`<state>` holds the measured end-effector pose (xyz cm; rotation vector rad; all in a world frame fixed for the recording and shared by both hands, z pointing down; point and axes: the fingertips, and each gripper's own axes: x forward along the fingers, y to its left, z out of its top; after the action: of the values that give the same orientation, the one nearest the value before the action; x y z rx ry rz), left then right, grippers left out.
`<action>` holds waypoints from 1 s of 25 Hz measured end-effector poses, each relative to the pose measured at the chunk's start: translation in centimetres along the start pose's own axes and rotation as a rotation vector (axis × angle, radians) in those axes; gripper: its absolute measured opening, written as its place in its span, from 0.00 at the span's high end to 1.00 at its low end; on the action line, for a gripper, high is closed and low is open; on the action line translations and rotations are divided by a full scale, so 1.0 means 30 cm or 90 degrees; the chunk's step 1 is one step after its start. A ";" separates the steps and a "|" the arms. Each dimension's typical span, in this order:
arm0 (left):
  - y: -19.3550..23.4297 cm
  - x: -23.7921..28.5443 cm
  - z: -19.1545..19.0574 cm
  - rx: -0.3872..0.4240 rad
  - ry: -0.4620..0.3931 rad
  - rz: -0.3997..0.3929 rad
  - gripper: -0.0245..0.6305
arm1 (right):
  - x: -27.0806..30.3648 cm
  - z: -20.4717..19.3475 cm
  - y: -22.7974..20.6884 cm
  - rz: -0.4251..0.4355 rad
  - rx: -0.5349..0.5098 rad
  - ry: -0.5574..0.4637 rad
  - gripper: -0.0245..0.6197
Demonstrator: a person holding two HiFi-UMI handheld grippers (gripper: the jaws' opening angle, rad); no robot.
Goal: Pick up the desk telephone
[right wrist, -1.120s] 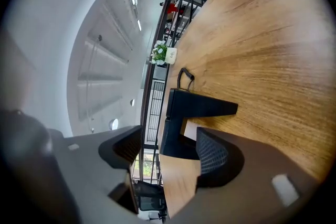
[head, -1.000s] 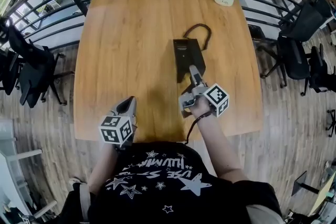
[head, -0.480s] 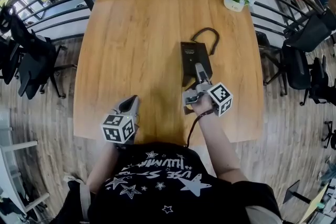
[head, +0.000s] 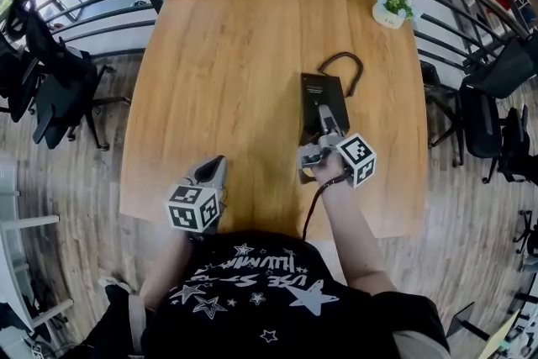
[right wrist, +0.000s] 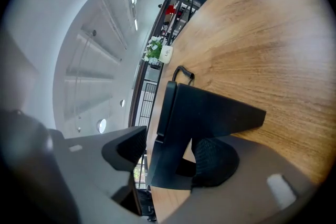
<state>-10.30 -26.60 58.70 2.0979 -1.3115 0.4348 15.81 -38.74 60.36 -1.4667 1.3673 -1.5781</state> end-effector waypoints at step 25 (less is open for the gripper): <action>-0.017 0.008 -0.027 0.007 0.016 -0.006 0.96 | -0.034 0.007 -0.036 0.006 0.023 0.035 0.68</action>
<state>-9.72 -26.08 59.27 2.1007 -1.2870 0.4646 16.49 -37.54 60.95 -1.4028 1.3670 -1.6404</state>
